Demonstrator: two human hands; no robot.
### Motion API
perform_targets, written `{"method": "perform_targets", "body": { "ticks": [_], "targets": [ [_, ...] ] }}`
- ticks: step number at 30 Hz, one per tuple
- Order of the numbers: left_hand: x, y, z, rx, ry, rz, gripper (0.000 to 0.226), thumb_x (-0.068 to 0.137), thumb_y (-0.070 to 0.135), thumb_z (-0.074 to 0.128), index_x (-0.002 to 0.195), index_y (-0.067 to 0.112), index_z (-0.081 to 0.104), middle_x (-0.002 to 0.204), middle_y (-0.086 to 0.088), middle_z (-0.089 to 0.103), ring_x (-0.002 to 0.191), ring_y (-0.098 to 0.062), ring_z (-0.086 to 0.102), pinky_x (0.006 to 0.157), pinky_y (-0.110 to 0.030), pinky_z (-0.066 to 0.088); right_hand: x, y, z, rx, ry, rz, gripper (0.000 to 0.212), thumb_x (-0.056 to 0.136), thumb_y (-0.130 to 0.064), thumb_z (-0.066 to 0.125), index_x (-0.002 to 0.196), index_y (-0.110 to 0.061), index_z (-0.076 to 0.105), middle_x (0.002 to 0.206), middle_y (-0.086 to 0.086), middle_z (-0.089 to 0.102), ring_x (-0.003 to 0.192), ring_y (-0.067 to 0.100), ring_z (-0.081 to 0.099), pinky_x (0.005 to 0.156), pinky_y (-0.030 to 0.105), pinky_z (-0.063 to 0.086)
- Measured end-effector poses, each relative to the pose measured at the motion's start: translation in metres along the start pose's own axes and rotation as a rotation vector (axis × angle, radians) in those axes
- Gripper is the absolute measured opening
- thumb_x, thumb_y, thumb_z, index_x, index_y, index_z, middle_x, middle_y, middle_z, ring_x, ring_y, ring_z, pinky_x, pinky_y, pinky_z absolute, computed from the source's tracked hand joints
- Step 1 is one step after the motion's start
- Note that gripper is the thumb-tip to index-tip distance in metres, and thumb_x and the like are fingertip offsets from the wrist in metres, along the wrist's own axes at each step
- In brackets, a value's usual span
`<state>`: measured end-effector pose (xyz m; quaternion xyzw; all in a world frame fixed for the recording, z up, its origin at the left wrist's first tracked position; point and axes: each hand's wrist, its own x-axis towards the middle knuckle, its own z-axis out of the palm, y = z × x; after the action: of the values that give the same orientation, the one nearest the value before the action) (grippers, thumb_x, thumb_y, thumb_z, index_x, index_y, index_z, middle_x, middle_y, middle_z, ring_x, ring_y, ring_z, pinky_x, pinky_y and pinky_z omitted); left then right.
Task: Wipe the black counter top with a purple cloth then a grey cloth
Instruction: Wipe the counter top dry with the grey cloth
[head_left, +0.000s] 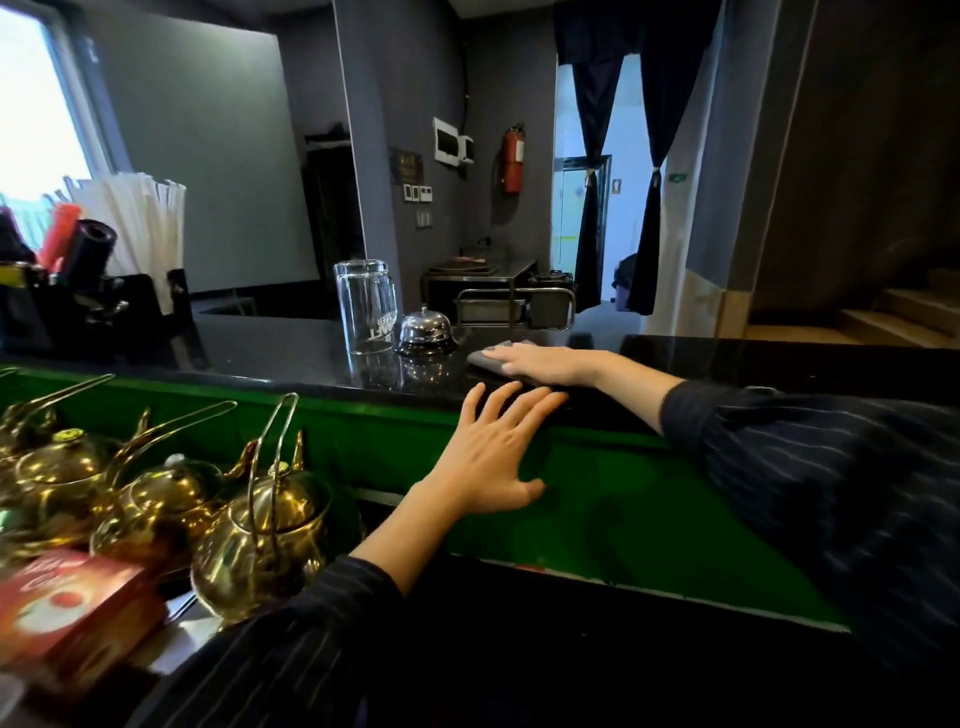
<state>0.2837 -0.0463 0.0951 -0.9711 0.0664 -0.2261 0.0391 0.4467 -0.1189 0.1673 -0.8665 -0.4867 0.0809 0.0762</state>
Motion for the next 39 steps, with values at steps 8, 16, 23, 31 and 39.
{"method": "perform_targets", "body": {
  "ticks": [8, 16, 23, 31, 39],
  "targets": [
    [-0.057, -0.069, -0.017, 0.096, -0.192, -0.197, 0.116, 0.075, 0.028, 0.065, 0.144, 0.024, -0.029, 0.152, 0.0, -0.033, 0.142, -0.025, -0.028, 0.118, -0.048, -0.007, -0.019, 0.014, -0.001, -0.085, 0.1, 0.308, 0.052, 0.104, -0.035, 0.019, 0.155, -0.026, 0.015, 0.164, -0.001, 0.011, 0.15, 0.021, 0.013, 0.12, 0.046, 0.009],
    [-0.062, -0.064, -0.019, -0.015, -0.203, -0.361, 0.11, 0.08, 0.024, 0.062, 0.145, 0.012, -0.027, 0.154, -0.01, -0.031, 0.143, -0.026, -0.025, 0.121, -0.045, 0.001, -0.006, -0.086, 0.023, -0.064, 0.047, -0.024, 0.052, 0.103, -0.031, 0.027, 0.154, -0.029, 0.019, 0.163, -0.006, 0.014, 0.151, 0.017, 0.009, 0.121, 0.046, 0.007],
    [-0.069, -0.078, -0.029, -0.037, -0.278, -0.451, 0.107, 0.083, 0.02, 0.061, 0.144, 0.008, -0.027, 0.152, -0.013, -0.033, 0.143, -0.028, -0.025, 0.121, -0.048, 0.003, -0.006, -0.076, 0.015, -0.027, 0.05, 0.049, 0.052, 0.103, -0.032, 0.027, 0.155, -0.031, 0.017, 0.163, -0.008, 0.011, 0.151, 0.018, 0.007, 0.119, 0.047, 0.004],
    [-0.06, -0.078, -0.045, 0.001, -0.409, -0.504, 0.099, 0.084, 0.014, 0.056, 0.146, 0.007, -0.021, 0.155, -0.012, -0.028, 0.146, -0.028, -0.019, 0.118, -0.057, 0.004, 0.016, -0.114, 0.028, -0.094, 0.137, 0.021, 0.052, 0.102, -0.032, 0.024, 0.154, -0.029, 0.022, 0.161, -0.006, 0.022, 0.148, 0.019, 0.021, 0.115, 0.052, 0.016],
    [-0.019, 0.008, -0.038, -0.058, -0.062, -0.402, 0.095, 0.079, 0.015, 0.054, 0.149, 0.006, -0.009, 0.159, -0.011, -0.015, 0.146, -0.027, -0.018, 0.114, -0.059, -0.001, -0.07, -0.062, 0.058, -0.238, 0.559, 0.054, 0.041, 0.099, -0.038, 0.031, 0.132, -0.027, 0.052, 0.128, -0.001, 0.06, 0.121, 0.021, 0.053, 0.091, 0.046, 0.041]
  ]
}}
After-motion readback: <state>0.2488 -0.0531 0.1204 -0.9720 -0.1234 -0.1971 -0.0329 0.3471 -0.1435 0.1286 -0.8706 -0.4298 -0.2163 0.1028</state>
